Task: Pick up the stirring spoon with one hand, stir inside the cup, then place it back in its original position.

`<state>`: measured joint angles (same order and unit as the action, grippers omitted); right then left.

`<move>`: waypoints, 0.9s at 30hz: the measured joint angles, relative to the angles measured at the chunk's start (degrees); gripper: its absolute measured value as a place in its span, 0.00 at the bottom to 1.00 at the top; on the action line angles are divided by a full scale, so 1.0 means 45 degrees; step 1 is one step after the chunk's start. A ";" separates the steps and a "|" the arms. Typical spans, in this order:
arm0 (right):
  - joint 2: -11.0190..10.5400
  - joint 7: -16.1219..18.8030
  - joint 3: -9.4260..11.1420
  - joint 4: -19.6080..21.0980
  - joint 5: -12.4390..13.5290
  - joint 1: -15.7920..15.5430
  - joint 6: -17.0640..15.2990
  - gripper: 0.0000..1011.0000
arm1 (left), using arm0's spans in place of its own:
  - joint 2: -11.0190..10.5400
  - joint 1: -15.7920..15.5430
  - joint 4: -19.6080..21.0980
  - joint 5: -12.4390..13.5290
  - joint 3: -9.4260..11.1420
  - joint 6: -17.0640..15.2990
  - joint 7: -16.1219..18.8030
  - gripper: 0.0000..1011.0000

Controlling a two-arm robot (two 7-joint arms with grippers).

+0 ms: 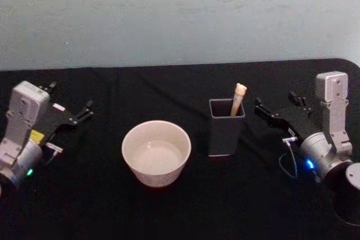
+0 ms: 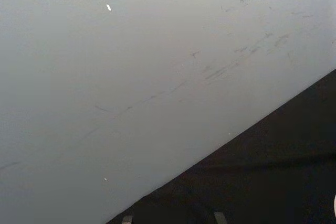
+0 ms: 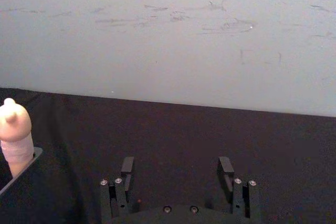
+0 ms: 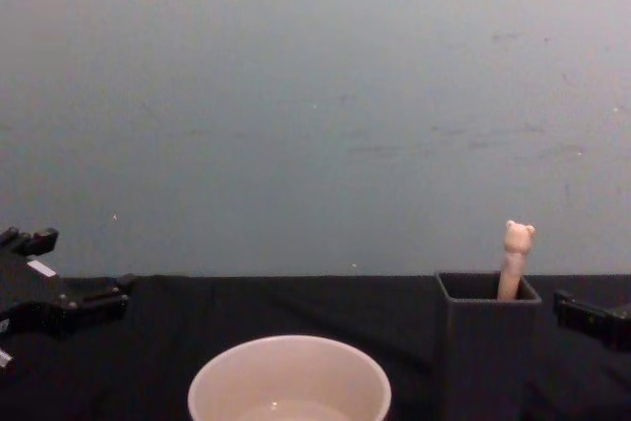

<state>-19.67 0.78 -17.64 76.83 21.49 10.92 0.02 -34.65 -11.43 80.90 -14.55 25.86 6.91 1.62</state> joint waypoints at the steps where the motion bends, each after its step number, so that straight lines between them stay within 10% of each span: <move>1: -0.0001 -0.0003 -0.0002 0.0002 0.0000 0.0000 0.0002 0.99 | 0.0000 0.0001 0.0000 0.0000 0.0000 0.0000 0.0000 0.99; 27: -0.0009 -0.0014 -0.0011 0.0024 0.0001 0.0000 0.0016 0.99 | 0.0000 0.0000 0.0000 0.0001 0.0001 0.0000 0.0000 0.99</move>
<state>-19.71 0.71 -17.68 76.94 21.50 10.92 0.09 -34.65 -11.43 80.90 -14.55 25.86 6.91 1.62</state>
